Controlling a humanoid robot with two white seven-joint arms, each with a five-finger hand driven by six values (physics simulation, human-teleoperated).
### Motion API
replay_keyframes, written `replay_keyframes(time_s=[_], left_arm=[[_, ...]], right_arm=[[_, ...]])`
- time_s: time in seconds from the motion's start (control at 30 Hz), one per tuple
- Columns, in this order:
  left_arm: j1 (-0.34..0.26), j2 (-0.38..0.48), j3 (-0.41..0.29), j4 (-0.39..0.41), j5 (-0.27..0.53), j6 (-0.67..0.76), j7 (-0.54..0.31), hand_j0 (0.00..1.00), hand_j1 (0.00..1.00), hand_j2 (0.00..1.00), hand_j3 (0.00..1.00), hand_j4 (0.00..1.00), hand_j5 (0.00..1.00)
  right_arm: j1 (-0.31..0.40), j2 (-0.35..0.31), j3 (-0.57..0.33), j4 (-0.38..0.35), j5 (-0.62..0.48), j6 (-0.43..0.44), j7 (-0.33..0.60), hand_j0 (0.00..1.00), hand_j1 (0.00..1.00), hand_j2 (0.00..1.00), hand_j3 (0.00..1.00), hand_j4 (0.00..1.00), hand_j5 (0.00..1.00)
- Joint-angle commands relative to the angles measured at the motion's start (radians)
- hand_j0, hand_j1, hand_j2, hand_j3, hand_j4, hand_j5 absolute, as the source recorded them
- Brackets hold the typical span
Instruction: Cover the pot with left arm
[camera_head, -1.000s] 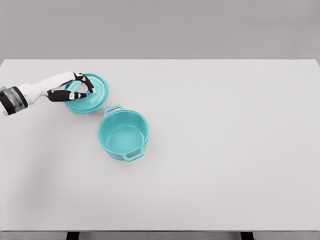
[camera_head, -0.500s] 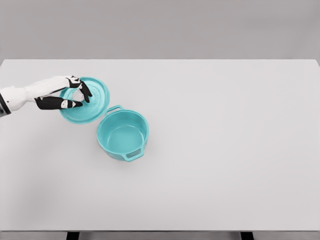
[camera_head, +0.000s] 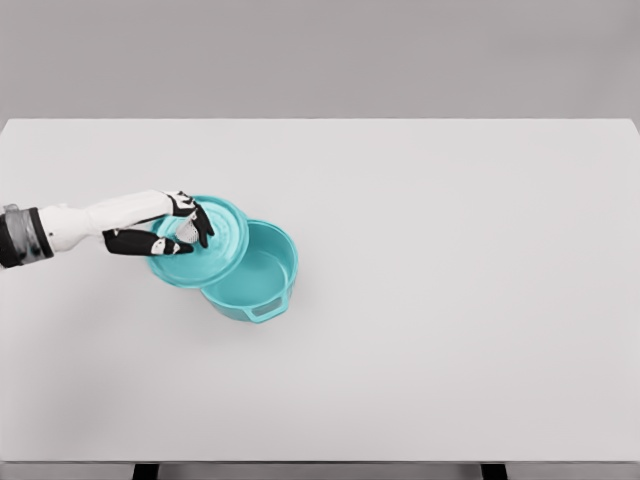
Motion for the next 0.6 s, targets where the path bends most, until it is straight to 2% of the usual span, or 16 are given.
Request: replay_keyframes(time_s=[0.0,0.1,0.57], left_arm=[[0.0,-0.024,-0.005,-0.003,0.009,0.002,0.0,0.43,0.43,0.43,0.43,0.43,0.43],[-0.002,-0.053,-0.011,0.003,0.002,0.002,0.0,0.43,0.43,0.43,0.43,0.43,0.43],[-0.003,-0.085,-0.031,-0.003,-0.004,0.002,0.0,0.43,0.43,0.43,0.43,0.43,0.43]], right_arm=[[-0.002,0.0,0.0,0.0,0.0,0.0,-0.001,1.0,1.0,1.0,1.0,1.0,1.0],[-0.002,0.0,0.0,0.0,0.0,0.0,0.001,1.0,1.0,1.0,1.0,1.0,1.0],[-0.002,0.0,0.0,0.0,0.0,-0.002,-0.001,1.0,1.0,1.0,1.0,1.0,1.0]])
